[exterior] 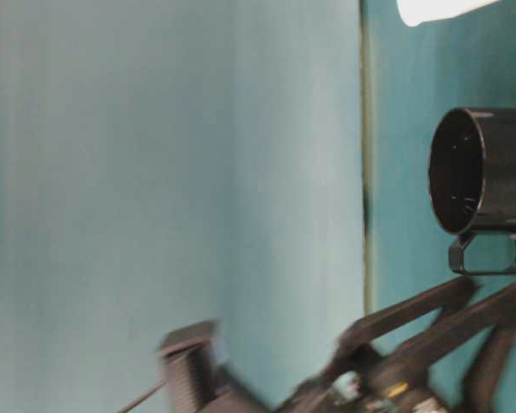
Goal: Put the paper cup into the moved cup holder.
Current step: 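Open the left gripper and pull it back left away from the holder, then lower the right gripper over the white paper cup and grasp its rim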
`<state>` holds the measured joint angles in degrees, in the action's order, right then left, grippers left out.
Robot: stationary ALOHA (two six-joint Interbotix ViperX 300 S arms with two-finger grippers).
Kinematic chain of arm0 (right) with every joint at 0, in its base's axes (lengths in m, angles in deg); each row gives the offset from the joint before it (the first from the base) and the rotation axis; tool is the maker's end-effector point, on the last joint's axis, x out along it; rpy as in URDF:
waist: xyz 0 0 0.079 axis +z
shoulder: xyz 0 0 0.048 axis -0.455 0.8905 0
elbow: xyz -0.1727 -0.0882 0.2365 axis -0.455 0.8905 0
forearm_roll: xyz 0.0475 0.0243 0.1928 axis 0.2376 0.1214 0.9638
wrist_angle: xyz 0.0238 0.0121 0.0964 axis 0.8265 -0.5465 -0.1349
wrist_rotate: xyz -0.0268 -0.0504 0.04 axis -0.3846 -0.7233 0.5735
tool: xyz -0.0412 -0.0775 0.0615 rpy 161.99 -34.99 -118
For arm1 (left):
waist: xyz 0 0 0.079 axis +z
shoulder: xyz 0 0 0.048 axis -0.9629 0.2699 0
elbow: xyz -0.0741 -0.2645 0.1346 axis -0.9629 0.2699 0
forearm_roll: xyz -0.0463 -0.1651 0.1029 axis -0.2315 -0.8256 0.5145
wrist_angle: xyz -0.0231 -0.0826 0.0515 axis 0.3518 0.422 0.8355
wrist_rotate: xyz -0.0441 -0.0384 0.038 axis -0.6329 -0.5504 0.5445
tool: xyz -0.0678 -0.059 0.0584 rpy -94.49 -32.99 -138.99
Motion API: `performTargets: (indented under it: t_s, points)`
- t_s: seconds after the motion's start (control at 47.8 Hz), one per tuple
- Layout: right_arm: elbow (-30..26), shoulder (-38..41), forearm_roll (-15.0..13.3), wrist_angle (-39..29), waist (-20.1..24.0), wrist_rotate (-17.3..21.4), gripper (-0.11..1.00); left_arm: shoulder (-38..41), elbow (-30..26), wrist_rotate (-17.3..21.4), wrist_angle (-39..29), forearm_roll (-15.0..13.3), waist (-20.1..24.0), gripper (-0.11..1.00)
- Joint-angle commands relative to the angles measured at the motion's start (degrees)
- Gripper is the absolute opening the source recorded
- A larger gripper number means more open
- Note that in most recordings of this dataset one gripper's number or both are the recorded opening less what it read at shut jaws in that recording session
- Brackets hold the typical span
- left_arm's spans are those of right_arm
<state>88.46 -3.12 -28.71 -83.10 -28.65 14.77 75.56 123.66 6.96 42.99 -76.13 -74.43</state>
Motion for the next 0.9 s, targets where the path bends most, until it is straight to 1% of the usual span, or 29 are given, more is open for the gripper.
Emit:
performTargets:
  t_s: [0.0, 0.167, 0.335, 0.481, 0.565, 0.669, 0.711, 0.795, 0.878]
  points:
    - [-2.1, 1.1, 0.3, -1.3, -0.2, 1.5, 0.03, -4.3, 0.6, 0.1, -1.0, 0.0, -0.2, 0.85]
    - [-3.3, 2.5, 0.2, -3.5, -0.4, 3.6, 0.03, -10.7, 4.0, -0.1, -1.7, 0.1, -0.1, 0.85]
    - [-4.6, 4.7, 0.2, -4.6, -1.3, 4.0, 0.03, -15.6, 6.4, -0.1, -2.9, 0.0, -0.2, 0.85]
    - [-6.3, 8.3, 0.4, -6.2, -4.1, 4.6, 0.03, -18.5, 7.3, -0.1, -5.5, 0.0, -0.2, 0.84]
    - [-8.7, 11.7, 0.3, -9.1, -6.2, 6.5, 0.03, -19.3, 7.6, -0.1, -6.9, 0.0, -0.2, 0.84]
    - [-12.2, 16.3, 0.3, -15.3, -8.4, 9.3, 0.05, -20.3, 7.7, -0.1, -7.8, 0.0, -0.2, 0.84]
    - [-13.5, 18.2, 0.3, -17.6, -8.5, 9.9, 0.07, -20.6, 7.8, -0.1, -8.0, 0.0, -0.2, 0.85]
    - [-15.9, 21.4, -0.1, -20.9, -8.5, 9.8, 0.13, -20.8, 7.9, -0.1, -8.4, 0.1, -0.2, 0.84]
    - [-17.6, 24.0, -0.1, -22.1, -8.5, 9.8, 0.26, -21.0, 8.1, -0.1, -9.2, 0.0, -0.2, 0.84]
